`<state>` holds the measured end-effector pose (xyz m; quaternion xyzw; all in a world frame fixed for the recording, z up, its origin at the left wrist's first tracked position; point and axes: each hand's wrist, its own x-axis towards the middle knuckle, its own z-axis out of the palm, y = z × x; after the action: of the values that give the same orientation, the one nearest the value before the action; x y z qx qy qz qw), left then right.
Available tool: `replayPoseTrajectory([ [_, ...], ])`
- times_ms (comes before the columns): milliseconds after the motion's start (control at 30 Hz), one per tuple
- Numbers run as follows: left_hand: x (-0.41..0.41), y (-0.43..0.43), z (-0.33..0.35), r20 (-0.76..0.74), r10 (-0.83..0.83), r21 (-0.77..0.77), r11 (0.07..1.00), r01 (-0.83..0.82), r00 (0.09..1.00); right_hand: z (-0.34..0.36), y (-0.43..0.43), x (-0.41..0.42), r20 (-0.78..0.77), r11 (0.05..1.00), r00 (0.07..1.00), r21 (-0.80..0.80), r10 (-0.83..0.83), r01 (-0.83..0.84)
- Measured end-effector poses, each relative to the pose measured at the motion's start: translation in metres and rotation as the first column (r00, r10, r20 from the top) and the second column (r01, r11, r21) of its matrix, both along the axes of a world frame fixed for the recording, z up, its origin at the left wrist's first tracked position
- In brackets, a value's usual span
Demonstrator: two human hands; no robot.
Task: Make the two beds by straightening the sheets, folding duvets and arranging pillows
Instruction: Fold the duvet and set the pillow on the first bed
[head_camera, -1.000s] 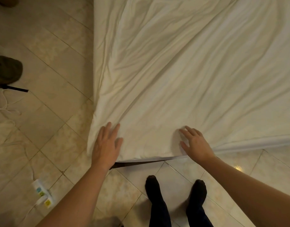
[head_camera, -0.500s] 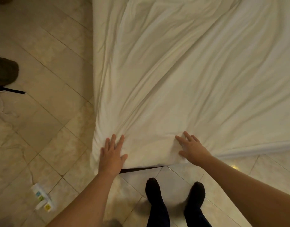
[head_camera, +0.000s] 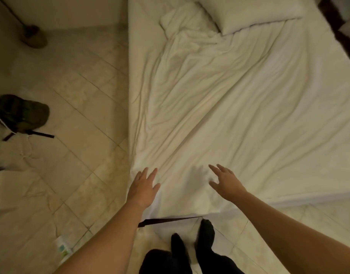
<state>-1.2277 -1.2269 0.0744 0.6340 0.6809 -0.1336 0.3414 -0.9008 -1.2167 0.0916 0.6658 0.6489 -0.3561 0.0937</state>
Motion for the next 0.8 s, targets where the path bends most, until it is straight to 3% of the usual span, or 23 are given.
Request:
replayPoseTrajectory([
  [333, -0.055, 0.092, 0.058, 0.035, -0.147, 0.062, 0.988, 0.145, 0.989, 0.045, 0.022, -0.066, 0.027, 0.976, 0.977, -0.043, -0.212, 0.213],
  [600, -0.136, 0.187, 0.092, 0.05, -0.373, 0.101, 0.925, 0.367, 0.926, 0.069, 0.036, -0.146, 0.035, 0.883, 0.882, 0.037, -0.47, 0.468],
  [800, -0.164, 0.238, 0.115, 0.044, -0.445, 0.164, 0.886, 0.433, 0.894, 0.088, 0.045, -0.186, 0.015, 0.837, 0.838, 0.068, -0.545, 0.543],
])
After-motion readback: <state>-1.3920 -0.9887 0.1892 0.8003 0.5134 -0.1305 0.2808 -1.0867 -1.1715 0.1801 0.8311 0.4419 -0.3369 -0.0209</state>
